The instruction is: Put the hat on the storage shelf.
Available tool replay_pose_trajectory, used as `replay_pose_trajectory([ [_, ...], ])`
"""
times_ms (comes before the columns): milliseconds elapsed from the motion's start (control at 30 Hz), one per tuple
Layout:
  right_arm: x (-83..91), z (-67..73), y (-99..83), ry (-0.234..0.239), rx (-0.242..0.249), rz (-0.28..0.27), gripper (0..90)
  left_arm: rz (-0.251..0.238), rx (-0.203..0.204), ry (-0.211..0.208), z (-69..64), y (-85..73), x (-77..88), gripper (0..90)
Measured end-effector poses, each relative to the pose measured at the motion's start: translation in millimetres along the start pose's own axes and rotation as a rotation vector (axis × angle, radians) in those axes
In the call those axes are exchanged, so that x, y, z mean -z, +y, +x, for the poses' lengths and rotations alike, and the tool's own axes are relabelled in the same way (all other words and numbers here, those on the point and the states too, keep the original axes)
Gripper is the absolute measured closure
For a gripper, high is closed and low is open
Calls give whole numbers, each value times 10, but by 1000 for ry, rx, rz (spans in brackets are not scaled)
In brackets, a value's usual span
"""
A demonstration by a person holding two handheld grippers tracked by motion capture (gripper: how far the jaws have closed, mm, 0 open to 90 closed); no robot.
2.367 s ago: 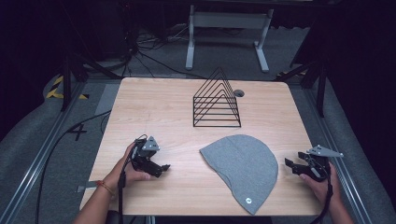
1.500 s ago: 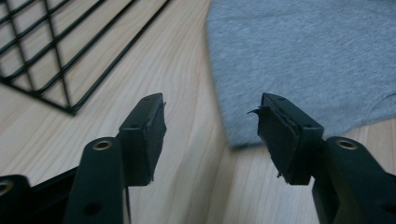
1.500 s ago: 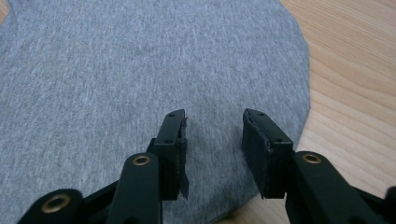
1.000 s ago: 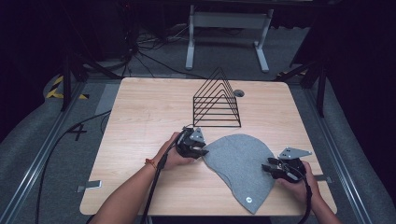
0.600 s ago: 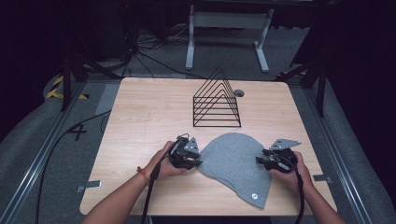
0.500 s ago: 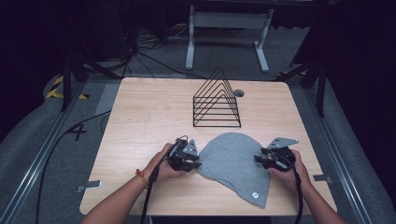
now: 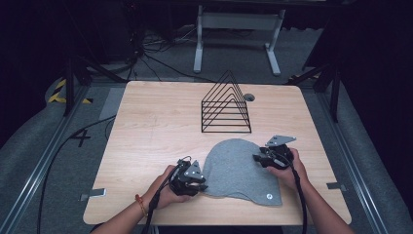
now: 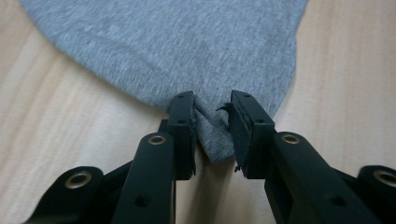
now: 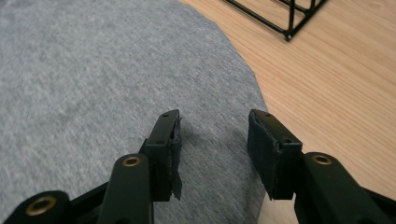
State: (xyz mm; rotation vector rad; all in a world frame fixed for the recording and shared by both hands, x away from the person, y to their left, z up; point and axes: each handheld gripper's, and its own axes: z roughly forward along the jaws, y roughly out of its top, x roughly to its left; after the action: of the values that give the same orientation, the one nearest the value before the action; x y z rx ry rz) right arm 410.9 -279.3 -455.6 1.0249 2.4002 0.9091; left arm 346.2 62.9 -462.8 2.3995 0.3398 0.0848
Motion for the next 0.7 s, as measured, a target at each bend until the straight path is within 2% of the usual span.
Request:
replay_pose_trajectory([
  [67,-25,4,43,-4,-3,8,517,6,-2,3,-5,0,15,658],
  [100,-29,-3,55,2,-19,7,492,1,9,32,23,0,34,596],
  [133,-29,-3,55,2,-19,7,492,1,9,32,23,0,34,561],
  [167,-16,-9,55,2,-21,3,487,6,25,60,45,0,56,561],
  [200,8,-18,54,2,-27,-3,486,-14,34,78,93,5,75,528],
  [267,81,-45,50,2,-40,-19,477,-58,90,114,207,20,141,488],
  [300,136,-63,47,11,-52,-26,471,-81,115,139,257,36,162,434],
  [367,207,-86,29,9,-52,-9,453,-78,132,200,351,90,193,392],
  [400,234,-94,10,8,-54,-1,445,-84,140,211,392,111,190,374],
  [433,249,-102,-5,10,-58,7,435,-96,165,201,468,143,184,365],
  [467,277,-103,-52,8,-65,29,413,-86,192,199,567,187,140,360],
  [533,290,-101,-77,10,-69,32,406,-79,193,211,615,209,104,352],
  [567,307,-93,-124,7,-74,53,381,-60,210,182,709,245,25,341],
  [600,307,-93,-124,7,-74,53,381,-60,210,182,709,245,25,330],
  [700,306,-78,-213,3,-71,69,356,-42,225,166,797,291,-129,322],
])
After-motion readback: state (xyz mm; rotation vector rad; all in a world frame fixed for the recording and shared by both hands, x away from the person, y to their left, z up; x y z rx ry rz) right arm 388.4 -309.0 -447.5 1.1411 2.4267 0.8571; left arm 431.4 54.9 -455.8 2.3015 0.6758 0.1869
